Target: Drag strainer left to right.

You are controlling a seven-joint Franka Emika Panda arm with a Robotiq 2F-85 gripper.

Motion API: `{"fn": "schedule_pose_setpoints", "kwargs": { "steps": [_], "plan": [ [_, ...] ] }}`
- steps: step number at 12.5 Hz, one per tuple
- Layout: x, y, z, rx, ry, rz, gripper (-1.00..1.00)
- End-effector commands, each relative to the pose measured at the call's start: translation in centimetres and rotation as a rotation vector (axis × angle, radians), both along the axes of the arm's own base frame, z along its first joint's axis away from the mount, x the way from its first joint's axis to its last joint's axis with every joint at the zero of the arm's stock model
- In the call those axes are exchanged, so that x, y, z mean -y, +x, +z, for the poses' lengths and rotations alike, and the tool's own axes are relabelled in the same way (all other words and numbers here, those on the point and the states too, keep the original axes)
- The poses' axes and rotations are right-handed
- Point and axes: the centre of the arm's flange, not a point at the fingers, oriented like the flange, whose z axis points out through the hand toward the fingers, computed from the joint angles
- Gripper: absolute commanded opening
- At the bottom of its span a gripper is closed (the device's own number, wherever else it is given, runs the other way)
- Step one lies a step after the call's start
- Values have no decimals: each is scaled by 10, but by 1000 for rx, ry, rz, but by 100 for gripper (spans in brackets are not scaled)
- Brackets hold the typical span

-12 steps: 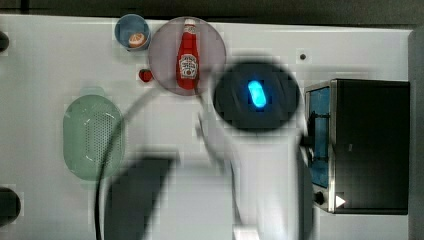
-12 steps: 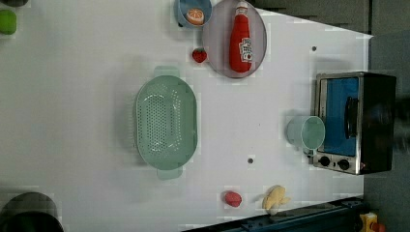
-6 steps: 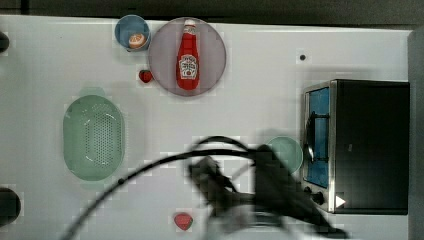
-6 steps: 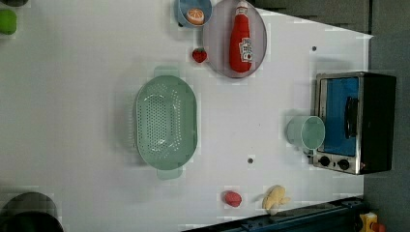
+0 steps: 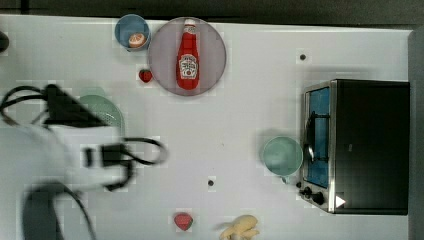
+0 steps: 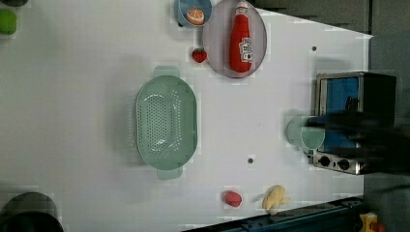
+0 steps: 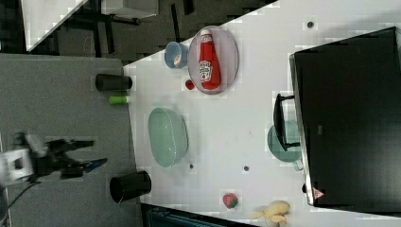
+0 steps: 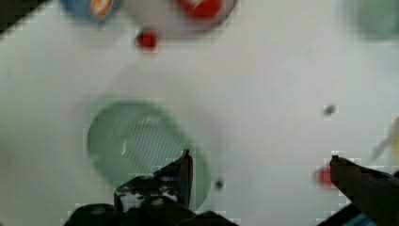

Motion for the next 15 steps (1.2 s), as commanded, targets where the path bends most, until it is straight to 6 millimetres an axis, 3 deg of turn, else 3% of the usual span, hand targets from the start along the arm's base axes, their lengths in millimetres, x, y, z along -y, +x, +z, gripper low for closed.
{"fn": "schedule_pose_setpoints", "kwargs": {
  "steps": [1, 3, 6, 9, 12, 15],
  "plan": [
    [-61, -8, -55, -29, -11, -282, 100],
    [-98, -4, -96, -43, 19, -451, 100],
    [-124, 6, -162, -56, 6, -692, 100],
    [-130, 17, -236, -70, -47, -837, 100],
    [-130, 26, -304, -109, -30, -844, 100],
    [-118, 35, -356, -120, 33, -868, 100]
  ]
}}
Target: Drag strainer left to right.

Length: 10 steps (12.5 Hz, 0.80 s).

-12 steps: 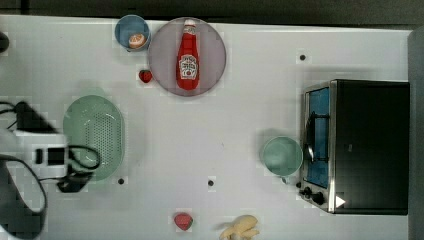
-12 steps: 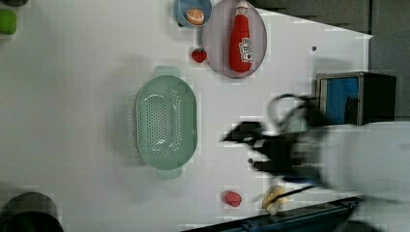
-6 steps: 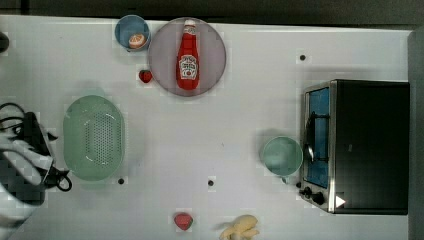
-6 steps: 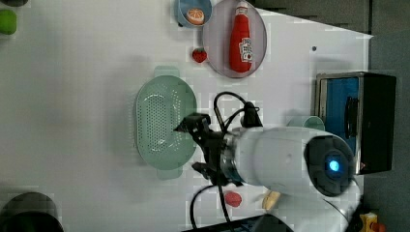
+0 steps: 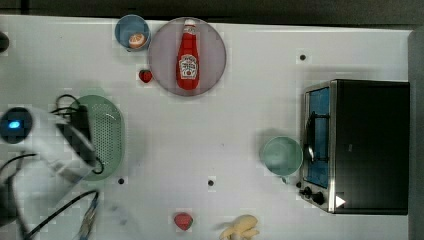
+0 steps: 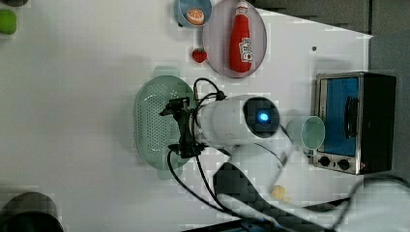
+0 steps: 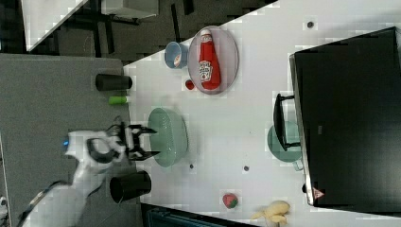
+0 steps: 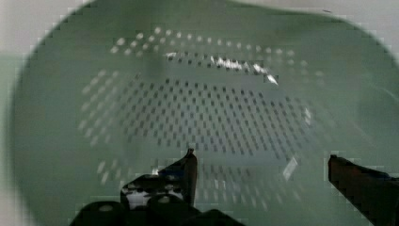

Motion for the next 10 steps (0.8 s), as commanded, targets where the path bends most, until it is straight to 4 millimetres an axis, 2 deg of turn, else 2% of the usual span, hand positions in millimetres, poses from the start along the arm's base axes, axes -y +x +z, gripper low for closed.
{"fn": "schedule_pose_setpoints", "kwargs": {
  "steps": [1, 6, 10],
  "plan": [
    [24, 14, -25, 17, 23, -138, 100],
    [69, 9, -60, 18, -23, -163, 100],
    [97, 3, -62, 31, -31, -182, 100]
  ]
}}
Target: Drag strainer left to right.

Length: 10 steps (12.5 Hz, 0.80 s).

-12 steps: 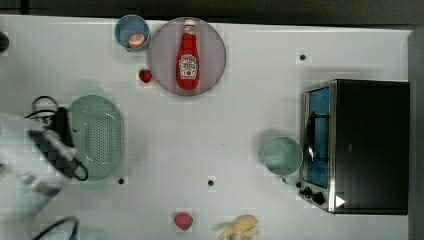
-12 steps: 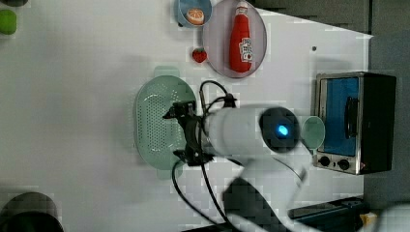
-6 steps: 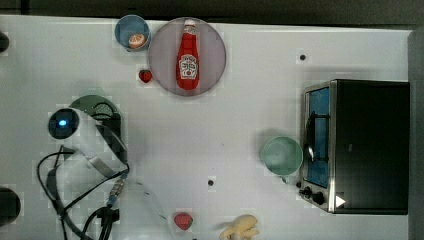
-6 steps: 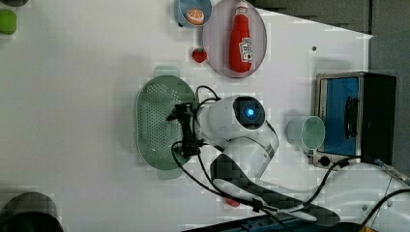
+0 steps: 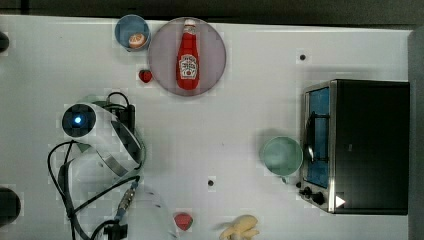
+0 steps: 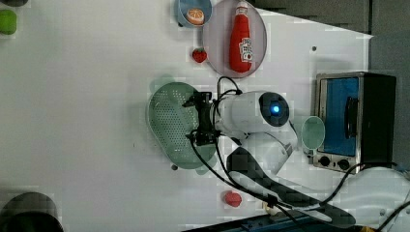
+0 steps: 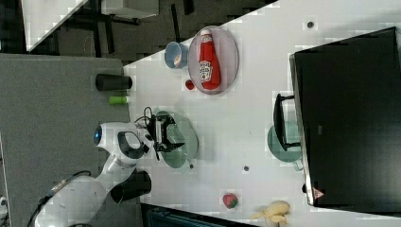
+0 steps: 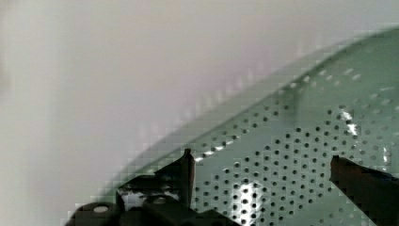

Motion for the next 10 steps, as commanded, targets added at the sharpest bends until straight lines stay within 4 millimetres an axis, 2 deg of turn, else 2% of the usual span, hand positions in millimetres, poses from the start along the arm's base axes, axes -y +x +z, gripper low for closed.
{"fn": "schedule_pose_setpoints", "kwargs": {
  "steps": [1, 6, 10],
  "plan": [
    [21, -17, -8, 1, 0, -33, 100],
    [73, -29, -5, -6, -28, -53, 100],
    [122, -25, -11, 18, -22, -40, 100]
  ]
}}
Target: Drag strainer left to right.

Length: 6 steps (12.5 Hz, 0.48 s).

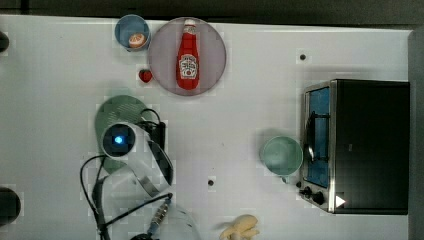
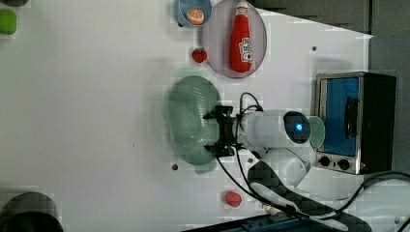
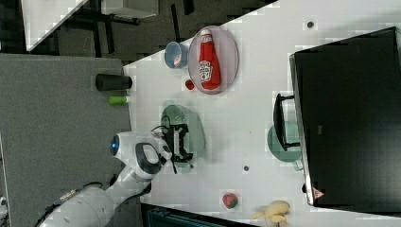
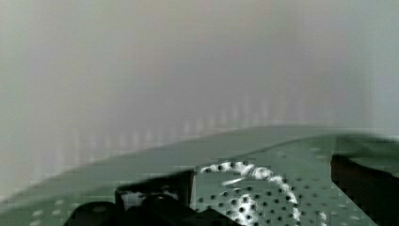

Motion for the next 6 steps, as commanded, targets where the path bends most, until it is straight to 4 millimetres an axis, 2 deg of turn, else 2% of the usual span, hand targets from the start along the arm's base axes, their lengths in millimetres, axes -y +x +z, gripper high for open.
{"fn": "schedule_pose_setpoints", "kwargs": {
  "steps": [1, 6],
  "plan": [
    [51, 20, 6, 51, -7, 29, 100],
    [118, 27, 2, 48, -41, 62, 100]
  ]
}}
